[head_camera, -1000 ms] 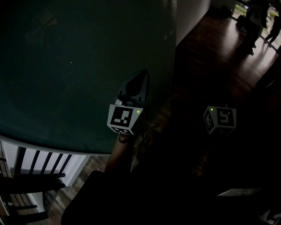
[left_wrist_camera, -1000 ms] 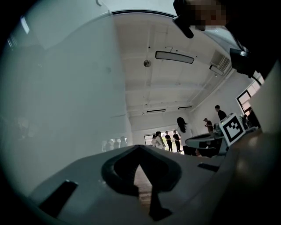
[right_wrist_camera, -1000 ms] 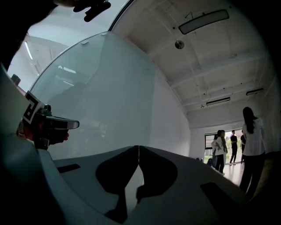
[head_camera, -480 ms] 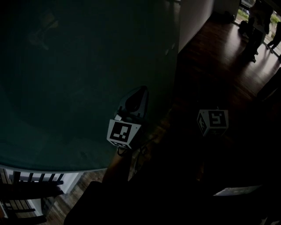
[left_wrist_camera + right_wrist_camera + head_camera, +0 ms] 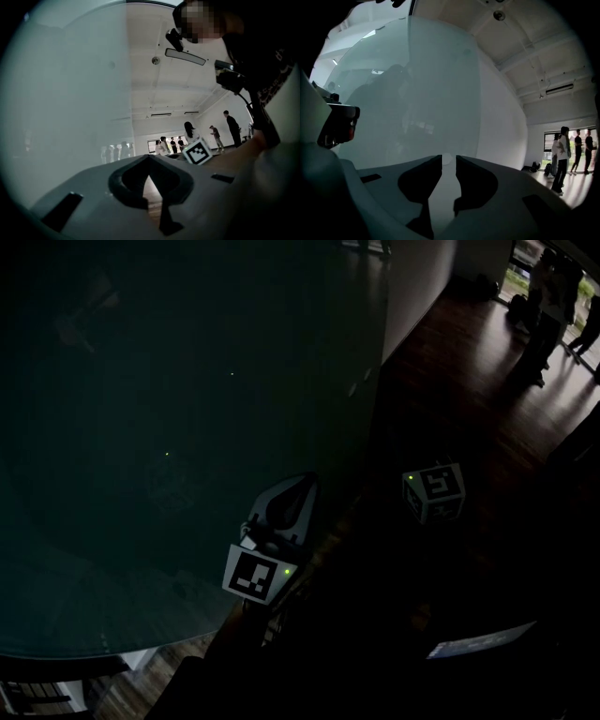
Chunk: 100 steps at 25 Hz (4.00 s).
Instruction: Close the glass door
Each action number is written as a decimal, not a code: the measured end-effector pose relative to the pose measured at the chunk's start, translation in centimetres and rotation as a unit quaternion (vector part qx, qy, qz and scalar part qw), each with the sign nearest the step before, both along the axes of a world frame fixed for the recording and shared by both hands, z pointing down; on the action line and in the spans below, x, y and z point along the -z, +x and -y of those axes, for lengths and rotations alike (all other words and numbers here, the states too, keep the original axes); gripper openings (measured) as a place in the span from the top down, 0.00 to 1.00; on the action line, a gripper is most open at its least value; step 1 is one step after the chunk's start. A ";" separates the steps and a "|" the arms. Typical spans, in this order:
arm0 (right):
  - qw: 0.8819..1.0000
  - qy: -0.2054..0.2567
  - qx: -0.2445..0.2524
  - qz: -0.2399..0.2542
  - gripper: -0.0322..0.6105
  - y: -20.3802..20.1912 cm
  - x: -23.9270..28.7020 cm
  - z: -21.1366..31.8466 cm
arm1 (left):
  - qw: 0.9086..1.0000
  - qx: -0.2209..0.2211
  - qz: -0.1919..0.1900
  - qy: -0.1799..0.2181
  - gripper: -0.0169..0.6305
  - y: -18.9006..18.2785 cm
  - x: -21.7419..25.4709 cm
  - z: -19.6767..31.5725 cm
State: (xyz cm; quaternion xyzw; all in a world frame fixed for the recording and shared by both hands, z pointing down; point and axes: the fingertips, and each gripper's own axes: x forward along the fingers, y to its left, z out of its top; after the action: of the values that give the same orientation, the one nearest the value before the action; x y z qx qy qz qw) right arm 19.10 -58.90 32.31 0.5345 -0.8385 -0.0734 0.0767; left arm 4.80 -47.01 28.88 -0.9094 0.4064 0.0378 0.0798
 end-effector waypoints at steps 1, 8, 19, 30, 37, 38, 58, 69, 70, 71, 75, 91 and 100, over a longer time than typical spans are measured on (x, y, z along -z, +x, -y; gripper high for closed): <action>1.000 -0.007 0.008 -0.002 0.83 -0.1 -0.4 1.2 | 1.000 -0.002 0.007 -0.002 0.97 0.3 -0.2 0.3; 0.999 -0.026 0.027 -0.010 0.81 -0.5 -2.7 8.8 | 0.999 0.003 0.032 -0.017 0.97 1.3 -2.0 3.5; 0.998 -0.036 0.059 0.001 0.74 -2.7 -3.2 13.8 | 0.999 -0.008 0.032 -0.035 0.97 1.2 -2.1 3.1; 0.996 -0.046 0.074 0.004 0.74 -5.2 -3.6 15.7 | 0.998 -0.010 0.024 -0.056 0.97 0.2 -2.9 4.0; 0.996 -0.063 0.058 0.032 0.76 -4.8 -3.4 17.1 | 0.999 -0.014 0.022 -0.048 0.97 0.2 -2.4 5.4; 0.996 -0.063 0.053 0.034 0.76 -4.8 -3.4 17.5 | 0.999 -0.014 0.022 -0.047 0.97 0.1 -2.4 5.8; 0.997 -0.068 -0.004 0.040 0.79 -0.5 -4.2 14.5 | 0.998 -0.037 0.024 -0.040 0.97 1.5 -2.4 3.4; 0.996 -0.069 -0.036 0.041 0.79 3.6 -4.3 8.9 | 0.996 -0.072 0.019 -0.040 0.97 4.4 -1.9 -0.8; 0.996 -0.069 -0.040 0.042 0.79 4.0 -4.2 8.5 | 0.996 -0.075 0.020 -0.042 0.97 4.6 -1.9 -1.1; 0.996 -0.068 -0.043 0.042 0.79 4.2 -4.1 8.1 | 0.996 -0.078 0.020 -0.043 0.97 4.6 -1.9 -1.3; 0.995 -0.069 -0.056 0.041 0.79 4.7 -4.1 6.8 | 0.995 -0.089 0.020 -0.043 0.97 4.6 -1.8 -2.2; 0.989 -0.061 -0.120 0.053 0.79 10.7 -4.0 -4.5 | 0.987 -0.156 0.008 -0.045 0.97 9.6 -0.6 -9.7; 0.987 -0.056 -0.143 0.057 0.79 13.1 -4.0 -10.6 | 0.978 -0.205 0.018 -0.043 0.97 12.3 -0.7 -14.0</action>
State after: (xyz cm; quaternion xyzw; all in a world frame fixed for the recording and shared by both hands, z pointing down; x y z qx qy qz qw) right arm 32.16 -48.27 36.27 0.6469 -0.7593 0.0157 0.0685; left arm 17.10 -33.01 29.55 -0.9766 0.2106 0.0196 0.0384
